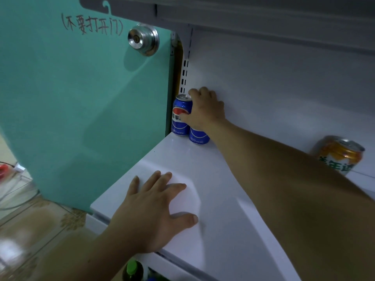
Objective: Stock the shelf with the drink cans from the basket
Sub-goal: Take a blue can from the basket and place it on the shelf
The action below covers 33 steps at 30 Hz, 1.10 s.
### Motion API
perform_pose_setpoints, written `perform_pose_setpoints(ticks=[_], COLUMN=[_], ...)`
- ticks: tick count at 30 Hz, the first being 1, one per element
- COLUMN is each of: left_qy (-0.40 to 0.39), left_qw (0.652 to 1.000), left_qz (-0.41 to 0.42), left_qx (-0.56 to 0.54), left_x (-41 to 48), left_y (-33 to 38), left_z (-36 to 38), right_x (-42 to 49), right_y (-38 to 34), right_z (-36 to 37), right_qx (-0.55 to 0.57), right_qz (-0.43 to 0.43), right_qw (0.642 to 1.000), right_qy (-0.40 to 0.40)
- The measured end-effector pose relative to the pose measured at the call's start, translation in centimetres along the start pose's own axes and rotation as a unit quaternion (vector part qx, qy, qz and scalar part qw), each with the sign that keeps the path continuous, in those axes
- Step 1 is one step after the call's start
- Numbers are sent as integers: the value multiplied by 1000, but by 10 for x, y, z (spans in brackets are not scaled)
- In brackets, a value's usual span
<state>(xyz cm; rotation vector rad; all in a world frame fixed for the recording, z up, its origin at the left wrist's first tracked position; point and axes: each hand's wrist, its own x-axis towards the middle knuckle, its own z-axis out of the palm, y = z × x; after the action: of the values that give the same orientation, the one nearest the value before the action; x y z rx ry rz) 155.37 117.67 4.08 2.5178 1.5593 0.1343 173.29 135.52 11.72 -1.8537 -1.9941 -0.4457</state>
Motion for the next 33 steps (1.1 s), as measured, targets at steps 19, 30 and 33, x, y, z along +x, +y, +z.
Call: perform_pose_setpoints(ticks=[19,30,33], left_qy=[-24,-45,-55], left_qw=[1000,997,981], left_qz=[0,-27,29], left_qx=[-11,-62,-183], left_x=[4,-12,-22], left_y=[-1,18,73], left_z=[-1,-20,-34], right_x=[-48,-239,-306], right_y=[28,103,135], right_z=[-8,-153,-204], right_qx=[69,-7,-22], right_qz=[55,205,284], right_qw=[996,960,940], right_qy=[-24,-192,-186])
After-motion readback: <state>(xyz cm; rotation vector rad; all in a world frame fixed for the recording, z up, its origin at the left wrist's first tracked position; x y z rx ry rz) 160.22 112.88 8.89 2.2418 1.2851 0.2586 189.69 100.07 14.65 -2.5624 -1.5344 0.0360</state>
